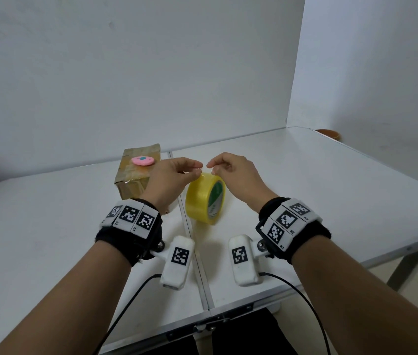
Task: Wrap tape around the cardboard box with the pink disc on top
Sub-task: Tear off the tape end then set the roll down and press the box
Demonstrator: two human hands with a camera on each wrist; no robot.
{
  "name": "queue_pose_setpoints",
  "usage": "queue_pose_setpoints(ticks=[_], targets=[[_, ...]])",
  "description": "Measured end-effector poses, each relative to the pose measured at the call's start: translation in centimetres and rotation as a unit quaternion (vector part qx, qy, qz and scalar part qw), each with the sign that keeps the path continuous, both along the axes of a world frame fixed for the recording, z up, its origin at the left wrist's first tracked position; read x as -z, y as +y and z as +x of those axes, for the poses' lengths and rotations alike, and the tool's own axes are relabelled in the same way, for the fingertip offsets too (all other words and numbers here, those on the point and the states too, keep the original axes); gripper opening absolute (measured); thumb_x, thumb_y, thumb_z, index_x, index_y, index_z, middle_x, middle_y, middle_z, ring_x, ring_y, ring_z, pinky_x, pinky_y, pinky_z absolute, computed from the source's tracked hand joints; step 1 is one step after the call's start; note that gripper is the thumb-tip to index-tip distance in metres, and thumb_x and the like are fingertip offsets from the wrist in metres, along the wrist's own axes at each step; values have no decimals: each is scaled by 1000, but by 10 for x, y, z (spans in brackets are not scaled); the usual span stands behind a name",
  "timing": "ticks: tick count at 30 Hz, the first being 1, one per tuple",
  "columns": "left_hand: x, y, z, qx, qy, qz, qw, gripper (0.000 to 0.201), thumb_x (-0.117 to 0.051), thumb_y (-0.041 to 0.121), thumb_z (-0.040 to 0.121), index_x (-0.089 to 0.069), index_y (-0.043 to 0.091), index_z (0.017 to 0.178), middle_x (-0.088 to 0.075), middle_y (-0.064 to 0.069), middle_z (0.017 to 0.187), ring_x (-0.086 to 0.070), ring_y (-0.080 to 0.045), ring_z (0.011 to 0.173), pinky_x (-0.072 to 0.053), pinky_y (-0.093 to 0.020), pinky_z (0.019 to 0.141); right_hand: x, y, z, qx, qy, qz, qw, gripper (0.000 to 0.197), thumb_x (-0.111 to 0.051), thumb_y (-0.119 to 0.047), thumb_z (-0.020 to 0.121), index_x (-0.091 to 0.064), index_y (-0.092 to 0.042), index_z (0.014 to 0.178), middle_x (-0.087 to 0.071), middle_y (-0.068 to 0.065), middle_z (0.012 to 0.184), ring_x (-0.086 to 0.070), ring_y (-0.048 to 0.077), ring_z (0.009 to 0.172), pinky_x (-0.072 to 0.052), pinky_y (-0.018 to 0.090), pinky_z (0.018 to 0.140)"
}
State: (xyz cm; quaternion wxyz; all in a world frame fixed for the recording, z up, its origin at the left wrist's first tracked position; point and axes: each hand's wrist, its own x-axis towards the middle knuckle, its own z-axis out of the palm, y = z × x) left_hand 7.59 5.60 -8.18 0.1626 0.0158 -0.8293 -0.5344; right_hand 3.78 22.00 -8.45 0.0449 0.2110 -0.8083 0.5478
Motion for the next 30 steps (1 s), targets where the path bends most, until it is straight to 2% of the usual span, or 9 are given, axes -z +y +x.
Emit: queue_pose_setpoints(ticks=[2, 4, 10, 18, 22, 24, 26, 28, 30], targets=[[0, 1, -1, -14, 12, -40, 999, 16, -69, 19, 86, -74, 18, 101, -70, 10, 86, -58, 19, 68, -40, 2, 61, -1, -1, 1, -3, 1, 7, 1000, 17, -61, -14, 88, -74, -13, 101, -69, -2, 94, -62, 7, 88, -45, 9, 74], [0, 1, -2, -25, 18, -62, 998, 15, -69, 21, 86, -75, 19, 100, -70, 10, 86, -56, 19, 66, -39, 2, 59, -1, -1, 0, -9, 5, 19, 1000, 17, -67, -15, 85, -73, -14, 101, -68, 0, 90, -62, 9, 87, -44, 9, 71], [-2, -2, -3, -30, 15, -109, 993, 11, -70, 25, 84, -75, 24, 94, -72, 10, 89, -57, 18, 69, -40, -6, 65, 1, -1, -2, 9, 26, 40, 999, 16, -67, -12, 85, -75, -17, 98, -67, -2, 87, -63, 10, 88, -45, 10, 71], [-10, 1, 2, -37, 11, -144, 989, 6, -70, 21, 83, -76, 21, 85, -76, 5, 86, -63, 4, 77, -42, -9, 70, -1, 0, -1, 3, 24, 30, 999, 14, -67, -12, 84, -77, -15, 94, -68, -4, 86, -61, 7, 83, -41, 9, 64], [-15, 3, 6, -36, -5, -186, 982, 8, -68, 26, 84, -75, 22, 86, -74, 3, 87, -63, -5, 81, -42, -15, 69, -2, 3, 0, 0, 28, 43, 999, 12, -65, -11, 85, -76, -15, 91, -68, -7, 83, -60, 4, 80, -41, 2, 60], [-16, 3, 7, -30, -17, -191, 981, 10, -68, 27, 84, -74, 21, 87, -72, 4, 96, -61, -11, 91, -40, -23, 73, -3, 3, 1, -5, 14, 42, 999, 12, -65, -12, 86, -75, -14, 92, -71, -2, 90, -64, 9, 86, -40, 7, 63], [-17, 3, 8, -21, -30, -180, 983, 11, -68, 27, 84, -74, 19, 89, -68, 4, 93, -57, -11, 89, -39, -26, 73, -5, 1, 1, -2, 1, 45, 999, 13, -64, -13, 87, -75, -13, 92, -73, 2, 100, -67, 14, 95, -45, 15, 70], [-16, 2, 8, -8, -45, -136, 990, 10, -68, 26, 84, -74, 19, 88, -70, 1, 88, -60, -14, 83, -44, -27, 73, -6, -1, 0, 2, -11, 52, 999, 13, -63, -14, 87, -75, -12, 92, -73, 4, 106, -67, 17, 100, -49, 23, 77], [-14, 1, 8, 4, -59, -72, 996, 9, -69, 22, 84, -74, 17, 88, -74, -1, 91, -66, -13, 89, -49, -24, 80, -7, -2, -1, 2, -25, 51, 998, 14, -63, -16, 88, -75, -12, 94, -71, 5, 110, -66, 18, 103, -51, 27, 82]])
